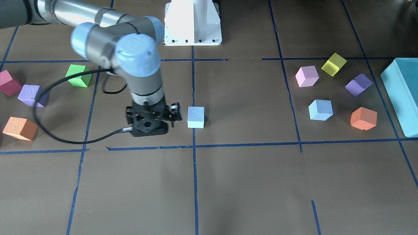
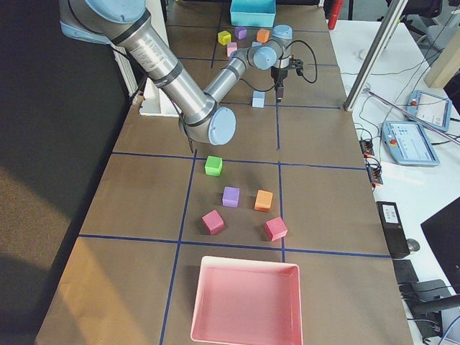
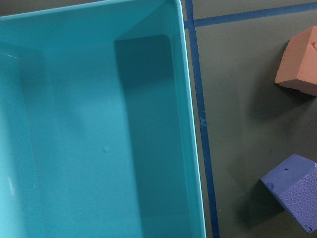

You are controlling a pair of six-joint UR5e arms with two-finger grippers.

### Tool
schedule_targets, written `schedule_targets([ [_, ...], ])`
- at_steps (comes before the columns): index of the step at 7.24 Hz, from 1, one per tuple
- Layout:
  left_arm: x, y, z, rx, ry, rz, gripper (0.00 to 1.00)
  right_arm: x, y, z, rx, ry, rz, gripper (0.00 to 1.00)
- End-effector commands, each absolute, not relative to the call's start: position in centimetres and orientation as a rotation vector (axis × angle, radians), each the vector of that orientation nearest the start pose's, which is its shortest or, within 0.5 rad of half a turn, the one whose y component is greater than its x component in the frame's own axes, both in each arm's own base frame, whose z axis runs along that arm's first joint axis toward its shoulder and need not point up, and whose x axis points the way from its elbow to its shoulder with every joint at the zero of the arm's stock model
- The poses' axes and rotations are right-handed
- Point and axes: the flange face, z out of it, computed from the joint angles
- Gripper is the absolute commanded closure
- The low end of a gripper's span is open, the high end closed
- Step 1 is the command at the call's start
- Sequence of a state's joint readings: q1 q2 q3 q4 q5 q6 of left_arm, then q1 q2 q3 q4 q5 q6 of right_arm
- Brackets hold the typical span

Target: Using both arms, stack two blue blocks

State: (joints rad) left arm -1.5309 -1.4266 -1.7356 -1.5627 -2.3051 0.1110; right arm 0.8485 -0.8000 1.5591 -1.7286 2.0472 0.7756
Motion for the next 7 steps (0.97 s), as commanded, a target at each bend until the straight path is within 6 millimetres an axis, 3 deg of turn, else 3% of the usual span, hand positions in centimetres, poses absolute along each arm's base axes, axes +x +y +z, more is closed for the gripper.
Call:
schedule_targets([
  [1,-4.9,-45.3,61.1,0.14,0.724,0.186,0.0,-19.2,-58.9,33.9,0.164,-0.767,-0.266,0.0],
  [2,-4.9,-45.4,60.2,0.166,0.726,0.196,0.0,-12.2,-55.8,39.8,0.18,-0.766,-0.328,0.0],
  [4,-4.7,-46.3,59.0,0.215,0.728,0.216,0.0,-1.6,-47.3,50.8,0.158,-0.78,-0.394,0.0],
  [5,-4.4,-47.8,57.5,0.223,0.752,0.198,0.0,3.4,-43.6,55.5,0.155,-0.771,-0.398,0.0],
  [6,-3.9,-48.1,56.1,0.2,0.812,0.1,0.0,7.1,-38.8,60.0,0.126,-0.769,-0.374,0.0],
  [7,-3.2,-48.4,54.8,0.212,0.845,0.095,0.0,9.1,-35.7,62.4,0.109,-0.773,-0.343,0.0],
])
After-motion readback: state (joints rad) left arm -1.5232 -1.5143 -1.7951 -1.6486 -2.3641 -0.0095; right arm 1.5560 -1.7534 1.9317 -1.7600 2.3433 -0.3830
